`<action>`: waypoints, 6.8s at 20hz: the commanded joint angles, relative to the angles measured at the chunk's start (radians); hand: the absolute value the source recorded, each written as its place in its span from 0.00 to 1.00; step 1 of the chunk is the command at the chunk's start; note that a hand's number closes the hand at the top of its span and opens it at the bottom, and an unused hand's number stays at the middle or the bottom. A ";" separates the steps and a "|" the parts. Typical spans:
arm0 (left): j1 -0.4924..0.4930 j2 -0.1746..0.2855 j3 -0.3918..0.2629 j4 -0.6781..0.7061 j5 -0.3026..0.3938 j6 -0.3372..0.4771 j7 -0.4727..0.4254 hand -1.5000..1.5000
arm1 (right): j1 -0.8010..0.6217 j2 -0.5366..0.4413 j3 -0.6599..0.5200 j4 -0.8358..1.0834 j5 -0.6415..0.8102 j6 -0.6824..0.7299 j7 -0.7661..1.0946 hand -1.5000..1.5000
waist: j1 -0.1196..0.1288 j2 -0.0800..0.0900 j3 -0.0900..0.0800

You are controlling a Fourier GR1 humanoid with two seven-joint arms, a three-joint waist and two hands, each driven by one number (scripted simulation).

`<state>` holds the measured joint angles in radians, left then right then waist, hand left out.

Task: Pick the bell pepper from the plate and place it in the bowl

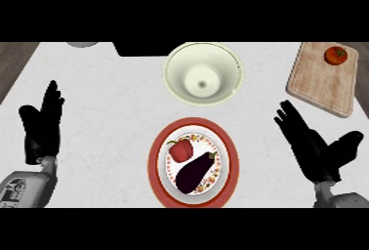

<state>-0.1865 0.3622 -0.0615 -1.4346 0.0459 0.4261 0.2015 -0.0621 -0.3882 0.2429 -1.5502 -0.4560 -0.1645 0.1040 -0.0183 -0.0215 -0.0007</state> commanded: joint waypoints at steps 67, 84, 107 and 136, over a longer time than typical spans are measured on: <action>-0.026 -0.167 -0.191 -0.027 0.050 -0.459 -0.190 0.50 | -0.723 0.387 0.773 0.335 1.087 0.336 1.130 0.00 | 0.019 0.023 0.000; 0.046 -0.194 -0.172 -0.104 0.017 -0.513 -0.186 0.50 | -0.700 0.388 0.672 0.571 1.128 0.211 0.874 0.00 | 0.035 0.025 0.001; -0.047 -0.263 -0.207 -0.097 -0.017 -0.554 -0.128 0.50 | -1.100 0.388 0.630 0.842 0.852 0.101 0.936 1.00 | 0.157 0.049 -0.002; 0.016 -0.227 -0.141 -0.127 -0.007 -0.565 -0.146 0.50 | -1.314 0.388 0.560 1.276 1.170 -0.505 0.940 1.00 | 0.065 0.037 0.000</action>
<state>-0.1707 0.1342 -0.2044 -1.5419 0.0382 -0.1362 0.0496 -1.4077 -0.0094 0.8035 -0.3862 0.6638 -0.5509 1.0122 0.0479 0.0126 -0.0015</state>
